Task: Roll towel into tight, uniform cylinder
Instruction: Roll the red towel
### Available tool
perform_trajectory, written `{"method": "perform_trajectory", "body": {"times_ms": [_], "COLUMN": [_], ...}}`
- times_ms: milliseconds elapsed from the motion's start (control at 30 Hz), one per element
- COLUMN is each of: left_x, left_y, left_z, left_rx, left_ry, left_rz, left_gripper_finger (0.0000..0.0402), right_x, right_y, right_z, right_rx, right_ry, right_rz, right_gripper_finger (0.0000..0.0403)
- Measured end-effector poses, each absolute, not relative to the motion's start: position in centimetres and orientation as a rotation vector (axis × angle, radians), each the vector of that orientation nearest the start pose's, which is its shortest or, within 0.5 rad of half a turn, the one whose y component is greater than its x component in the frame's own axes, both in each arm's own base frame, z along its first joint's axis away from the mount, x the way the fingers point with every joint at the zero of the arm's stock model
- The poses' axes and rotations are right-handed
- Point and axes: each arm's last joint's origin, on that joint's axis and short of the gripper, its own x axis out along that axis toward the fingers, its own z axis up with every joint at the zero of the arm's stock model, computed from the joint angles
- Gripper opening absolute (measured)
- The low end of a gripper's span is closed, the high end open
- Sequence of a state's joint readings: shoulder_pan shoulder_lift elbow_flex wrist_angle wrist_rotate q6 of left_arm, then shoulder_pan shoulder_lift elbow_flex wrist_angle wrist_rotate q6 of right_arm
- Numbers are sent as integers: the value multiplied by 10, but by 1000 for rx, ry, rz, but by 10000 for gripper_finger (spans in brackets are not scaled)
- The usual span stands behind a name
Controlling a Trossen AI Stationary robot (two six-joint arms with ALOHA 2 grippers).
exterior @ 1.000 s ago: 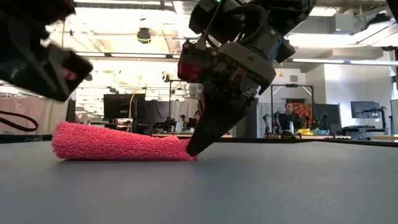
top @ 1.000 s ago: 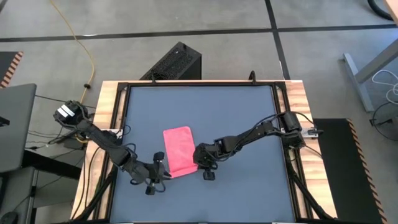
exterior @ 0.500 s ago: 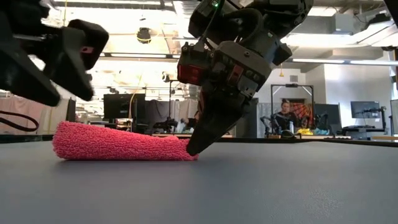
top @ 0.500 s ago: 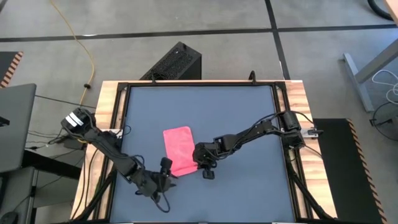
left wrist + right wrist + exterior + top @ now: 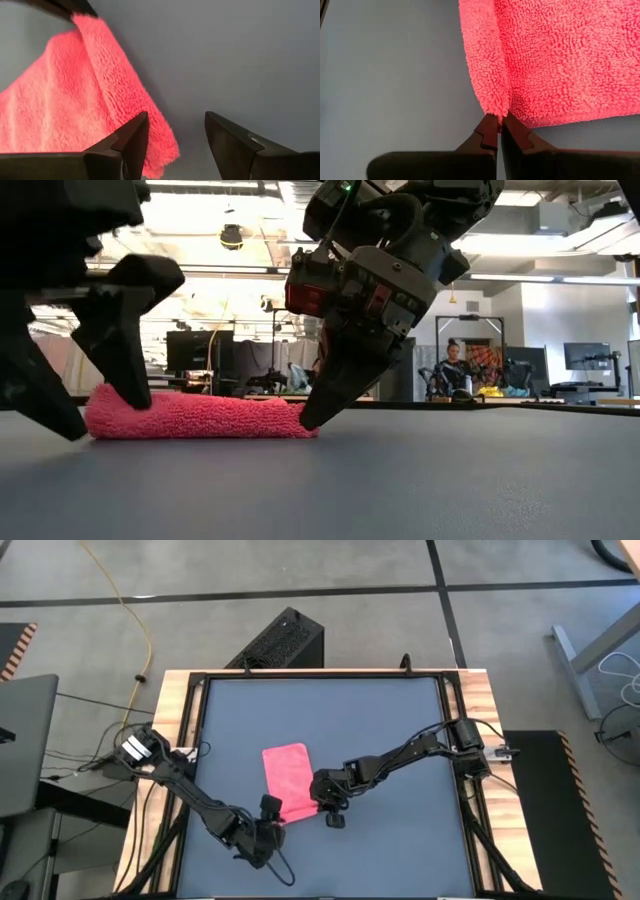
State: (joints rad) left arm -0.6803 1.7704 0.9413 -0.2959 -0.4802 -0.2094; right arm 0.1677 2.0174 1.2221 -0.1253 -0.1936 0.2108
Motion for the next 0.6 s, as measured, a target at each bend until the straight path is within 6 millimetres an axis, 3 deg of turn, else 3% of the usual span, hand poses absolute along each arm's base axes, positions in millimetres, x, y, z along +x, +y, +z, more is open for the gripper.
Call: {"method": "perform_trajectory", "body": {"times_ms": [600], "left_x": [258], "left_y": [-180], "left_z": [136], "left_rx": [394], "left_ry": [984], "left_rz": [52], "left_gripper_finger": [177], "right_x": [400], "right_y": [74], "right_z": [132], "right_rx": [208], "right_ry": [959], "right_rz": [245], "right_gripper_finger": [26]}}
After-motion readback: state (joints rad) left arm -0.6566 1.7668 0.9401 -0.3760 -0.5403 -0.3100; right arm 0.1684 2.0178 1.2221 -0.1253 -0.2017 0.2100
